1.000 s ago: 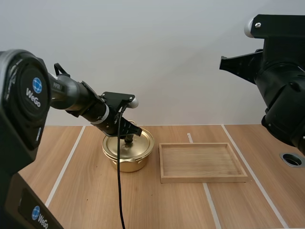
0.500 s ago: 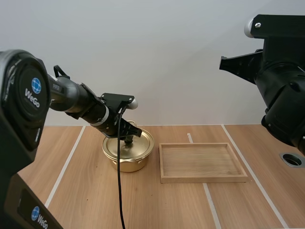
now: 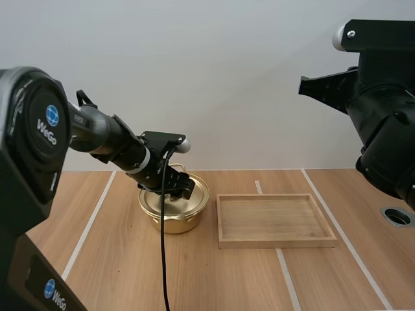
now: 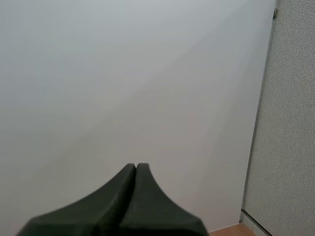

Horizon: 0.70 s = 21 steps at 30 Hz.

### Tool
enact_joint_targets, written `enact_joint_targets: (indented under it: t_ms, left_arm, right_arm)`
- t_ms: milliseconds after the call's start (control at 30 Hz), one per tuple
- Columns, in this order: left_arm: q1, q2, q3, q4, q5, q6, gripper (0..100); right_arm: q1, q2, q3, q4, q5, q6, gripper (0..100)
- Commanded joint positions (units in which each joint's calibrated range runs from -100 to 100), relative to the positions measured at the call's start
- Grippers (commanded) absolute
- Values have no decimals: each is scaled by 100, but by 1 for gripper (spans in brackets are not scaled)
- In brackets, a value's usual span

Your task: Open the pot, put the pineapple inside, and close it

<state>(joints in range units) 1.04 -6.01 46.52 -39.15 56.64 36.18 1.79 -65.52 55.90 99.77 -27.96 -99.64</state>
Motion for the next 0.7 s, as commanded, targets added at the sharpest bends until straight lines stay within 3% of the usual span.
enact_joint_targets:
  t_ms: [0,233,433,667]
  left_arm:
    - [-10,26,43,-79,52,-57,100]
    - [-10,13,-130,-356,63,-3,100]
    - [-10,-515,-1221,-339,1158,-562,100]
    - [-10,-1682,-1709,-259,91,-730,100]
  right_arm:
    - [-22,-61,6,23,0,-36,0]
    - [-22,-61,6,23,0,-36,0]
    - [-22,-49,6,23,715,-36,0]
    - [-22,-49,6,-129,1843,-36,0]
